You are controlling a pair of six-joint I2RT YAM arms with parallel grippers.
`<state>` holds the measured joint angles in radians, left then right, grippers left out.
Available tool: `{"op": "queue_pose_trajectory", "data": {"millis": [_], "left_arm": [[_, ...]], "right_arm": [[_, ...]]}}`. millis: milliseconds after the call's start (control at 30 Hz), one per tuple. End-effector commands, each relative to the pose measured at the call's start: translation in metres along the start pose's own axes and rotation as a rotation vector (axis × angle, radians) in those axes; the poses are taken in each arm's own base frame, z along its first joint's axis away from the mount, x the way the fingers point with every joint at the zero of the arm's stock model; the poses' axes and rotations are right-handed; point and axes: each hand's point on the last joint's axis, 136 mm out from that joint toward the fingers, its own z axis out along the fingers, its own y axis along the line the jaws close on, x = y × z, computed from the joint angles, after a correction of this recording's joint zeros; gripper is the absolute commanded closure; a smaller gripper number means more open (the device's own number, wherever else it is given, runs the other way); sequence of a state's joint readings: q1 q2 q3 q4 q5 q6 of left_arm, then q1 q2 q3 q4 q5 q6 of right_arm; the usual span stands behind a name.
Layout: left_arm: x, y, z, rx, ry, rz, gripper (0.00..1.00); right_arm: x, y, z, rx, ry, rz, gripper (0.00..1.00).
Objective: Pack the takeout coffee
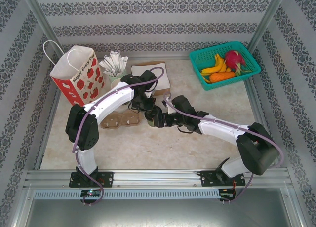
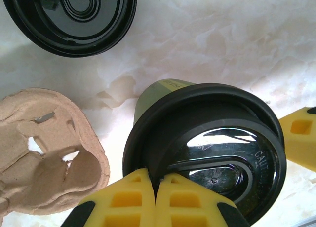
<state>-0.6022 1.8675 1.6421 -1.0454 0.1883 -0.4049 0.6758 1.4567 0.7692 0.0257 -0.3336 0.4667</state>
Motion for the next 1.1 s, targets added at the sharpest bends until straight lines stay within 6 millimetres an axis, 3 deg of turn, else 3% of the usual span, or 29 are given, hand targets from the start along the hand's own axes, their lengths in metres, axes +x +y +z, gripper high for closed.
{"op": "queue_pose_trajectory", "data": {"millis": [0, 133, 367, 533, 700, 933, 1000, 1067], "left_arm": [[0.025, 0.002, 0.028, -0.02, 0.113, -0.006, 1.0], [0.028, 0.001, 0.032, -0.016, 0.128, -0.011, 1.0], [0.027, 0.007, 0.028, -0.052, 0.118, -0.017, 1.0], [0.027, 0.007, 0.029, -0.05, 0.118, -0.019, 1.0], [0.028, 0.005, 0.031, -0.042, 0.125, -0.02, 1.0], [0.032, 0.005, 0.039, -0.031, 0.152, -0.024, 1.0], [0.032, 0.005, 0.039, -0.033, 0.152, -0.024, 1.0], [0.03, 0.004, 0.038, -0.033, 0.15, -0.025, 1.0]], "right_arm": [[0.023, -0.047, 0.011, 0.19, 0.035, 0.014, 0.33], [0.029, -0.043, 0.016, 0.152, 0.055, 0.047, 0.36], [-0.018, 0.004, -0.009, -0.028, -0.058, 0.075, 0.38], [-0.029, -0.007, -0.018, -0.06, -0.106, 0.147, 0.4], [-0.014, -0.023, -0.007, -0.011, -0.057, 0.154, 0.42], [0.04, -0.06, 0.013, 0.089, 0.068, 0.2, 0.44], [0.04, -0.059, 0.01, 0.086, 0.066, 0.199, 0.44], [0.026, -0.05, 0.004, 0.045, 0.037, 0.204, 0.44]]}}
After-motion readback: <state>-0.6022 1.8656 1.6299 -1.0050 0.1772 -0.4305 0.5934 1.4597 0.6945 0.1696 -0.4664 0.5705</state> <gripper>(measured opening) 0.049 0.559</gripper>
